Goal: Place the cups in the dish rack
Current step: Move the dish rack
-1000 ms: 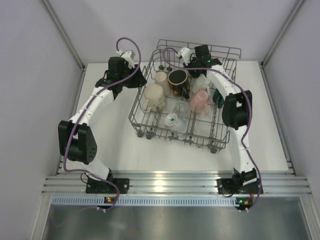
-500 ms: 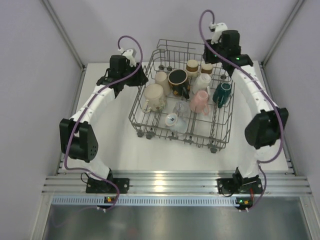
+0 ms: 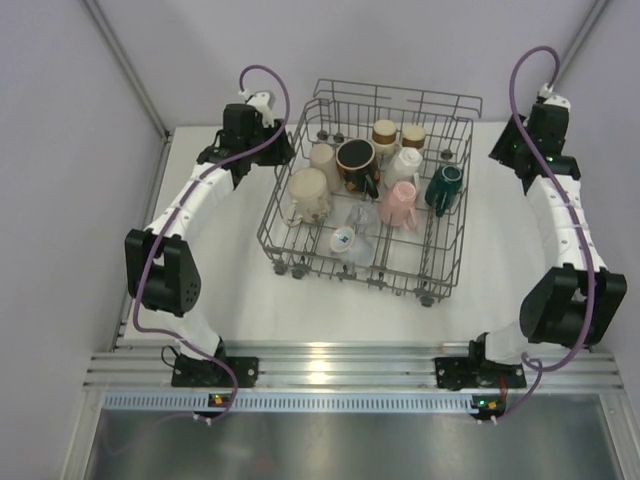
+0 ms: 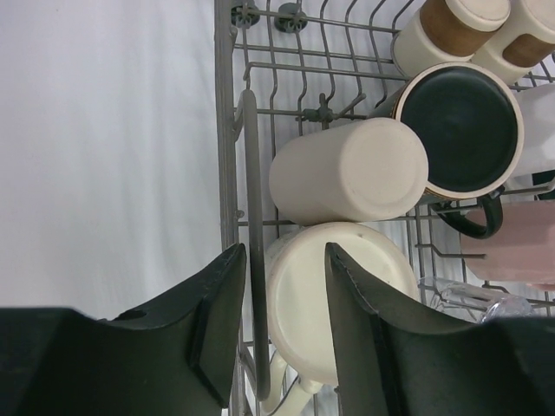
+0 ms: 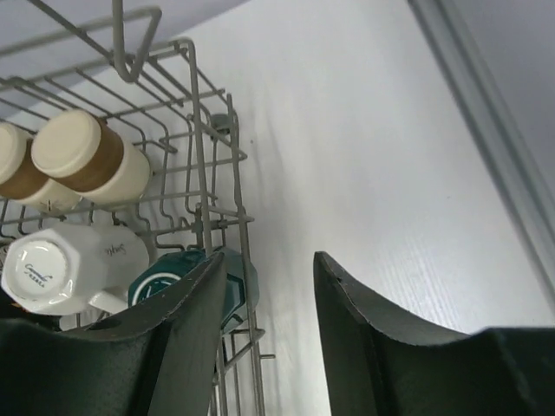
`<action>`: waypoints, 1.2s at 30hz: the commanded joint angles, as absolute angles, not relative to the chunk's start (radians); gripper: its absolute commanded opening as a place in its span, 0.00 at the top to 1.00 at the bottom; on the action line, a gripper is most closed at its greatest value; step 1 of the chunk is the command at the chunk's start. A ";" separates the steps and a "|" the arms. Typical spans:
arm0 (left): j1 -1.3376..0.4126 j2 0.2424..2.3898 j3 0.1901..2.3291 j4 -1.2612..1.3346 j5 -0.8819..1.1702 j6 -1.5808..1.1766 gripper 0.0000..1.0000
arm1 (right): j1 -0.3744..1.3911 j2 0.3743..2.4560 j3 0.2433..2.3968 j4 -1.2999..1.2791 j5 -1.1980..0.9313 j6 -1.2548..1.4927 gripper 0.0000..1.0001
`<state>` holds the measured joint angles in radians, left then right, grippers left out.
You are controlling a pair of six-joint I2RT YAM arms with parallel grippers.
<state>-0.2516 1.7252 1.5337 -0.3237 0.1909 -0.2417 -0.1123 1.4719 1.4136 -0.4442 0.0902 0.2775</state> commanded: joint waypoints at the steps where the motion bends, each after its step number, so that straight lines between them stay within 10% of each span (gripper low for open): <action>1: -0.247 1.741 1.574 -0.330 0.212 -0.256 0.53 | -0.110 1.535 1.390 -0.361 -0.043 0.305 0.54; 6: -0.247 1.759 1.578 -0.339 0.201 -0.258 0.64 | -0.109 1.601 1.316 -0.229 -0.143 0.336 0.54; 12: -0.245 1.773 1.578 -0.339 0.221 -0.282 0.99 | -0.107 1.667 1.289 -0.131 -0.184 0.363 0.71; 20: -0.241 1.766 1.580 -0.339 0.238 -0.340 1.00 | -0.084 1.729 1.313 -0.031 -0.291 0.400 1.00; 36: -0.187 1.755 1.565 -0.267 0.290 -0.445 1.00 | -0.008 1.991 1.638 0.034 -0.402 0.390 1.00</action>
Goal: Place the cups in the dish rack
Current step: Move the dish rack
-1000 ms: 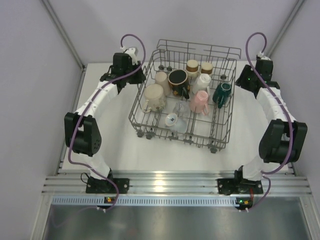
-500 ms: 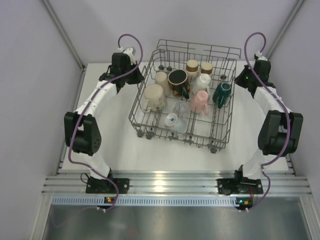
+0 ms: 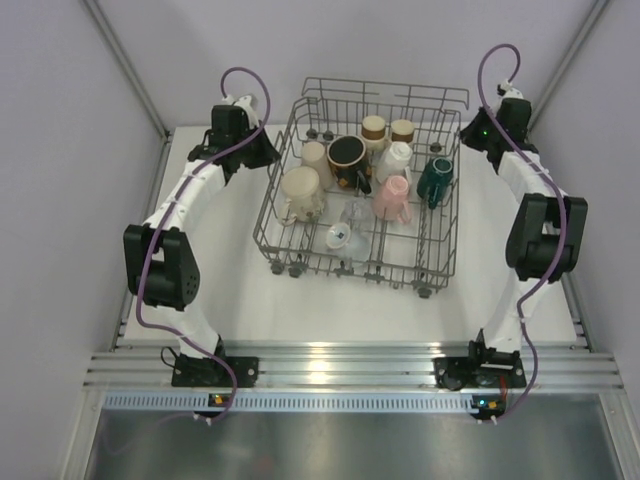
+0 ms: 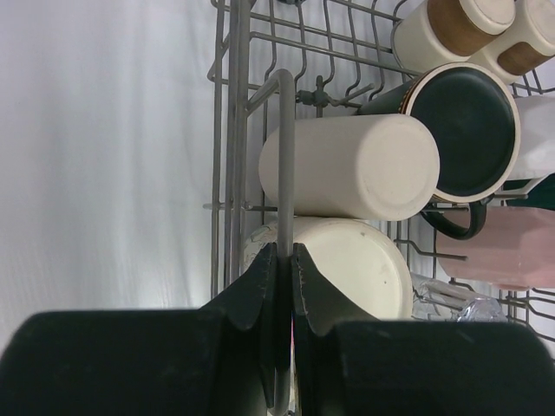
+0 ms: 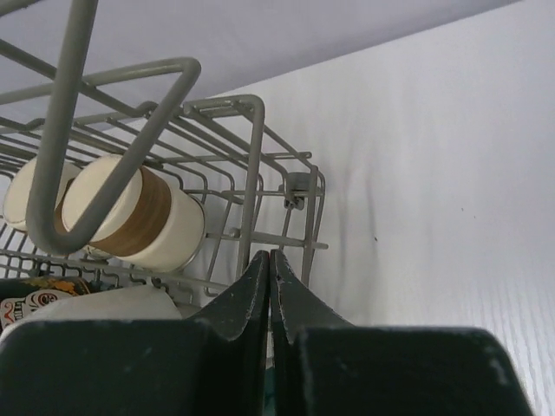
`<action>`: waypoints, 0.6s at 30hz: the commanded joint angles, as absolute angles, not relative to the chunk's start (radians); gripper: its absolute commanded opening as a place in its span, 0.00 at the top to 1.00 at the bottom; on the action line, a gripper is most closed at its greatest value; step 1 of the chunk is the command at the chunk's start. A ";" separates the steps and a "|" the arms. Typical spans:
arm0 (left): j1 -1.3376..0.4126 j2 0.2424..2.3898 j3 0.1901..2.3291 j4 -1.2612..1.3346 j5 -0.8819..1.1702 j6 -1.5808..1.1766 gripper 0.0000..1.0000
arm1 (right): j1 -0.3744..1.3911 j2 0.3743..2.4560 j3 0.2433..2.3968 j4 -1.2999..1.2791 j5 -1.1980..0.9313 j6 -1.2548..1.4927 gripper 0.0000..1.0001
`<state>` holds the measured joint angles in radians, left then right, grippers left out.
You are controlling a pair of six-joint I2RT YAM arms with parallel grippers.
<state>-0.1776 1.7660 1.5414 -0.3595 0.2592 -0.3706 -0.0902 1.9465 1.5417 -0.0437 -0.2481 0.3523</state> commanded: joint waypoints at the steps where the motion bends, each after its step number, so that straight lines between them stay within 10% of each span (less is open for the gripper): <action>1: -0.187 1.759 1.565 -0.258 0.301 -0.457 1.00 | -0.006 2.006 1.657 0.040 -0.408 0.394 1.00; 18: -0.189 1.789 1.519 -0.103 0.319 -0.581 1.00 | 0.057 2.280 2.037 0.017 -0.500 0.425 1.00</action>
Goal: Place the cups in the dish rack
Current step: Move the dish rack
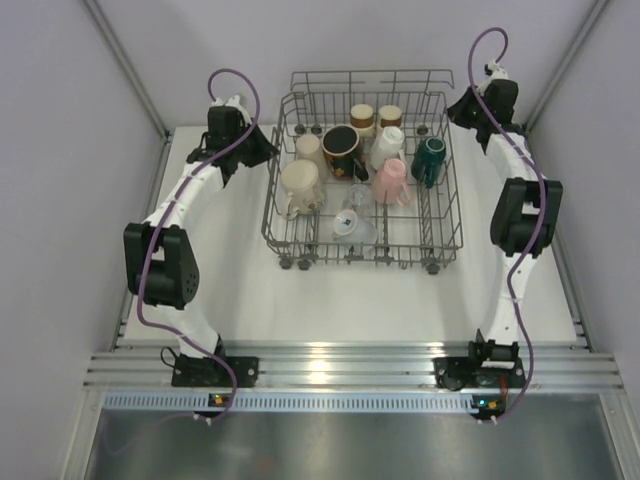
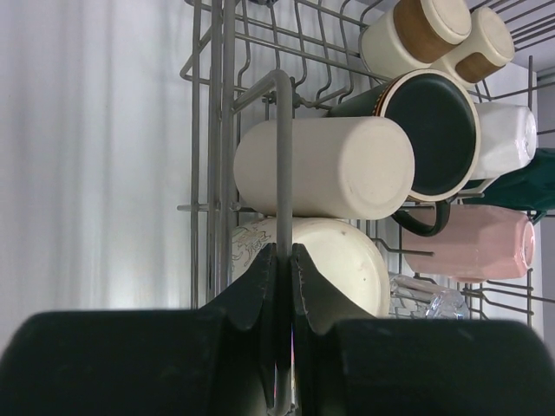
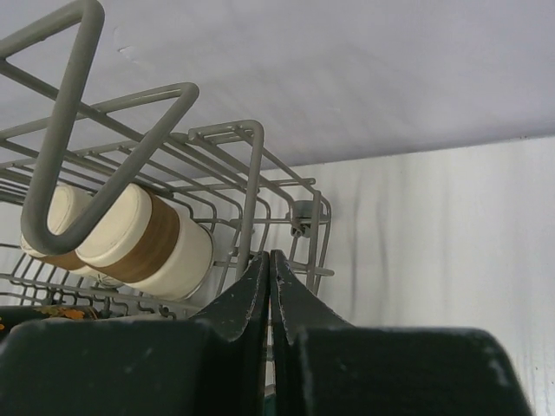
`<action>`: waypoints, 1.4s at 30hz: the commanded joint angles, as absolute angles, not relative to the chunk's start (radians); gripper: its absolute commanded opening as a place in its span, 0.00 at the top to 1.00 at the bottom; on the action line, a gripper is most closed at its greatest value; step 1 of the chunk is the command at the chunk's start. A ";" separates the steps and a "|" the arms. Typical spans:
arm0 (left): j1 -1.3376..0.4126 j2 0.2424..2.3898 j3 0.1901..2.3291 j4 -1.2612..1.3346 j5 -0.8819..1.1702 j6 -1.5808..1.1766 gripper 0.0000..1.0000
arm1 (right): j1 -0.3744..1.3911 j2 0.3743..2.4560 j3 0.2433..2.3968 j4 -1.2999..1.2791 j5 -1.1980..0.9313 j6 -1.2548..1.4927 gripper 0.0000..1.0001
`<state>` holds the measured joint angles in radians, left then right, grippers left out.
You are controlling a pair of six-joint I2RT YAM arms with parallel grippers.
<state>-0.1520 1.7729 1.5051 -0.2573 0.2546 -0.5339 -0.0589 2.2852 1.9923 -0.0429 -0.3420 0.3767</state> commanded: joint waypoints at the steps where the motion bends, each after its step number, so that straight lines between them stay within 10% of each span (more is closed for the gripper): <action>1: -0.189 1.789 1.519 -0.104 0.318 -0.578 1.00 | 0.055 2.281 2.037 0.017 -0.500 0.422 1.00; 5: -0.189 1.766 1.532 -0.150 0.232 -0.543 0.55 | 0.046 2.264 2.023 -0.038 -0.464 0.411 0.96; 9: -0.186 1.732 1.583 -0.193 0.181 -0.494 0.31 | 0.009 2.168 1.915 -0.034 -0.426 0.442 0.82; 15: -0.186 1.669 1.664 -0.267 0.149 -0.445 0.02 | -0.124 1.944 1.723 -0.047 -0.411 0.462 0.14; 16: -0.184 1.661 1.670 -0.287 0.131 -0.439 0.02 | -0.135 1.884 1.701 -0.058 -0.396 0.448 0.01; 42: -0.202 1.169 1.307 -0.230 0.558 -0.468 0.02 | -0.129 1.068 1.210 -0.285 -0.491 0.439 0.01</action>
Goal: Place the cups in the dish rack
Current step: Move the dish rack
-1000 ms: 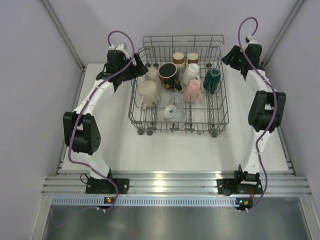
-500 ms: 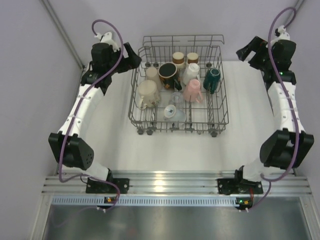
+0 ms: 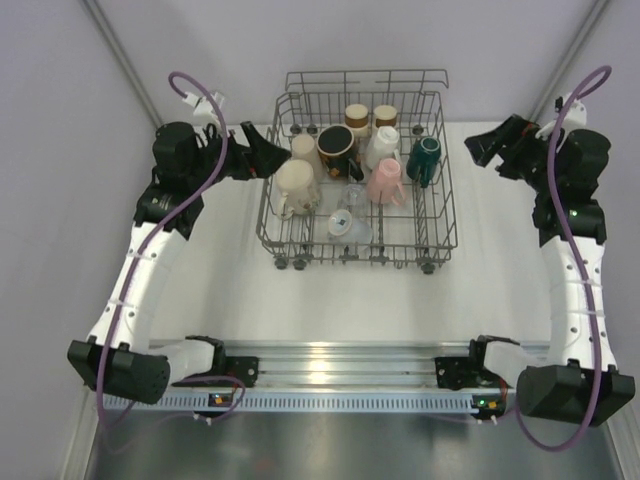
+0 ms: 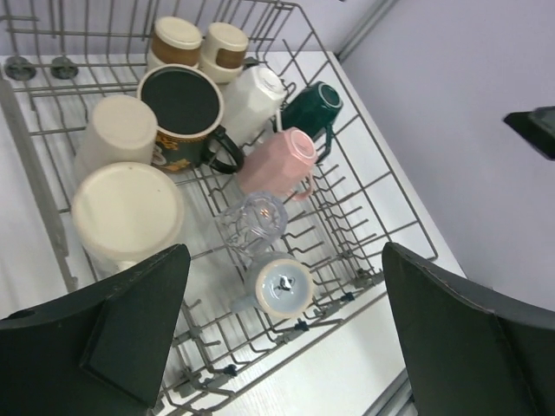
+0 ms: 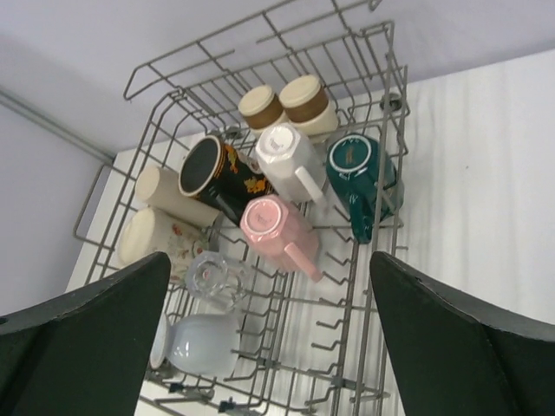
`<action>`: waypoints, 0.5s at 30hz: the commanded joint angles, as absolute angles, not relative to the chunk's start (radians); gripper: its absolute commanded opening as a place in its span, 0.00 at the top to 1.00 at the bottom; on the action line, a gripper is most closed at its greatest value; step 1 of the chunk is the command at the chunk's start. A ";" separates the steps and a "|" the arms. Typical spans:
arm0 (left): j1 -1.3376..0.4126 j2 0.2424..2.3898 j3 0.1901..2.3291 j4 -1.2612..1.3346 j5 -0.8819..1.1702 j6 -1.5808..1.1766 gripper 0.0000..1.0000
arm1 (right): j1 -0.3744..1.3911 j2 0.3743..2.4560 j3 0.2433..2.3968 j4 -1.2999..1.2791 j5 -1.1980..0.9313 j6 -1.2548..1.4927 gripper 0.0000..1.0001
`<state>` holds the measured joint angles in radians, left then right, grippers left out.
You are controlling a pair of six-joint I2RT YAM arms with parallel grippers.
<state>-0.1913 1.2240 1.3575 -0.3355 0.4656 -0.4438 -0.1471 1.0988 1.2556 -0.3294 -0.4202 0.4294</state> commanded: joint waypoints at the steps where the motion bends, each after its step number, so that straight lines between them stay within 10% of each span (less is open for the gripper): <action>1: -0.212 1.160 1.290 -0.227 0.554 -0.466 0.02 | -0.118 1.066 1.195 -0.288 -0.491 0.436 0.01; 15: -0.270 1.126 1.235 -0.227 0.502 -0.443 0.02 | -0.109 1.025 1.155 -0.287 -0.497 0.419 0.00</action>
